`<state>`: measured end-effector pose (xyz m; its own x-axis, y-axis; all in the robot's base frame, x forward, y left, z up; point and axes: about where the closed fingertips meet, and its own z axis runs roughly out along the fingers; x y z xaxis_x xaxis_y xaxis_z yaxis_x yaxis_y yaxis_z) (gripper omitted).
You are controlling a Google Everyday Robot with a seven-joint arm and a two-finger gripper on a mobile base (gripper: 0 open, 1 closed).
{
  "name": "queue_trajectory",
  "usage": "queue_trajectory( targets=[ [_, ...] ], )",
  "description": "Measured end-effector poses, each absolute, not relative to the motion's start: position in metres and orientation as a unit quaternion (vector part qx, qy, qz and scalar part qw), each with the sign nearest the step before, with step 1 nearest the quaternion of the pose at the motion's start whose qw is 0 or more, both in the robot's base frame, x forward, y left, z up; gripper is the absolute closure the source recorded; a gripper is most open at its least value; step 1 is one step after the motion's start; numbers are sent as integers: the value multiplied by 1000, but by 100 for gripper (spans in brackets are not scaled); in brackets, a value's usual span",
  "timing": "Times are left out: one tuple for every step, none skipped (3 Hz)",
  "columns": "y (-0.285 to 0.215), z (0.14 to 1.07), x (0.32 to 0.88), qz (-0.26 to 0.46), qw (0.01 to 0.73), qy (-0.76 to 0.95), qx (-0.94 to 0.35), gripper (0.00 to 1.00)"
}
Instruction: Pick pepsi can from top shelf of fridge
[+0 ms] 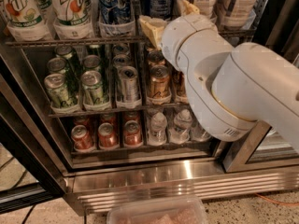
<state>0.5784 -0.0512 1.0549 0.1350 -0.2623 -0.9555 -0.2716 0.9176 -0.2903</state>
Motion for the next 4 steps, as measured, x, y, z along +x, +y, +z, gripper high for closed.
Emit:
queue_trajectory(
  targets=[
    [-54,1057,586,-1,731,654,-194,43],
    [-56,1058,591,-4,734,653,-187,43],
    [-57,1061,593,-4,737,651,-182,44],
    [-58,1066,594,-3,740,648,-180,44]
  ],
)
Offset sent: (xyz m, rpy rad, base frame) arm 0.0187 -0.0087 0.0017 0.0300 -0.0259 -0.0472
